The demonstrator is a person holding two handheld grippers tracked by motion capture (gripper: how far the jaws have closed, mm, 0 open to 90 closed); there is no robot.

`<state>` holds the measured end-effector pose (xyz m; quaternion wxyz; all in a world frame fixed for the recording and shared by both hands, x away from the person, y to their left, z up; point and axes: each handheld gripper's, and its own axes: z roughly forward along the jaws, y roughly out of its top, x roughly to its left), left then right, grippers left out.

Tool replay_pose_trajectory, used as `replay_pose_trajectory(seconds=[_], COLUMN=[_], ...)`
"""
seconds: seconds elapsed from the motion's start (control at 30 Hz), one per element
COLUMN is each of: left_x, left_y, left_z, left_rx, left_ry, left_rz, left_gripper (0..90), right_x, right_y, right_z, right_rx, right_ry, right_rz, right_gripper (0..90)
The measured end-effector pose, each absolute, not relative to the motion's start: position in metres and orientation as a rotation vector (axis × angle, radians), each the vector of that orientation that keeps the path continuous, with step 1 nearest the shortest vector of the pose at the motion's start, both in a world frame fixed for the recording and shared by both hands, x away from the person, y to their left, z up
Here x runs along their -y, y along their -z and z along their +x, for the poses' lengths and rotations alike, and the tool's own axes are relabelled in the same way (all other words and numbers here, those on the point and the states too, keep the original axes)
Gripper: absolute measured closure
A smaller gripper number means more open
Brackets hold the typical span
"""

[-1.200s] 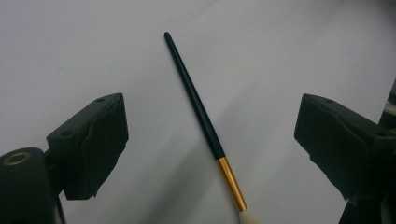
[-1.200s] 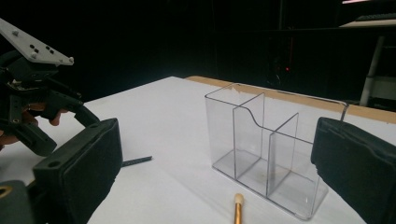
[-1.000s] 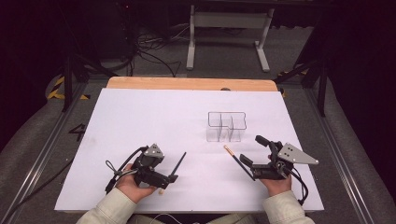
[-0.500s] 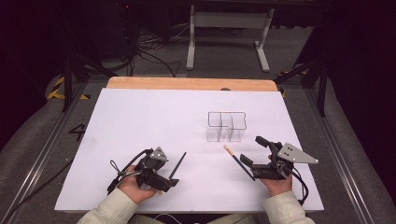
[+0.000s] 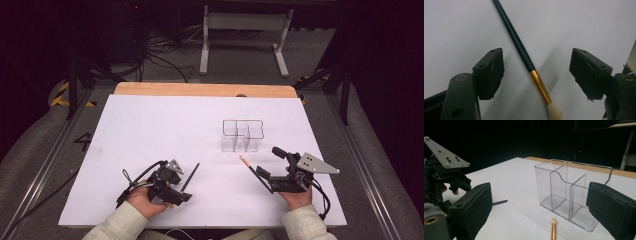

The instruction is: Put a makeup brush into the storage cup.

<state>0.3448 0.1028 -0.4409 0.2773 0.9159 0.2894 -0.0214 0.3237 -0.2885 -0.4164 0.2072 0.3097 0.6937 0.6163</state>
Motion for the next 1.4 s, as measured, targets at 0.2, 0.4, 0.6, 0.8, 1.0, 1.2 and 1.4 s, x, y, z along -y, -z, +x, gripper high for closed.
replay_pose_trajectory(seconds=[0.2, 0.4, 0.6, 0.8, 1.0, 1.2, 1.4], left_x=[-0.1002, -0.0991, -0.0943, -0.0940, -0.0954, -0.0982, -0.0990], left_y=[0.4399, 0.4386, 0.4368, 0.4357, 0.4351, 0.4348, 0.4345], left_z=[0.3440, 0.3435, 0.3435, 0.3441, 0.3440, 0.3464, 0.3476], left_rx=[-0.803, -0.815, -0.821, -0.825, -0.861, -0.877, -0.881], left_ry=[0.047, 0.011, -0.048, -0.089, -0.100, -0.086, -0.071], left_rz=[2.490, 2.516, 2.560, 2.586, 2.588, 2.586, 2.584], left_gripper=[35.0, 43.5, 51.7, 62.9, 72.9, 82.2, 82.6], right_x=[0.2887, 0.2893, 0.2891, 0.2894, 0.2887, 0.2882, 0.2881], right_y=[0.4164, 0.4166, 0.4169, 0.4169, 0.4161, 0.4159, 0.4149], right_z=[0.3229, 0.3223, 0.3224, 0.3227, 0.3217, 0.3218, 0.3213], right_rx=[-1.936, -1.937, -1.943, -1.946, -1.949, -1.959, -1.965], right_ry=[-1.716, -1.713, -1.712, -1.713, -1.699, -1.704, -1.705], right_rz=[0.863, 0.868, 0.867, 0.866, 0.849, 0.837, 0.816], right_gripper=[6.9, 6.9, 6.9, 6.9, 6.9, 9.2, 12.1])
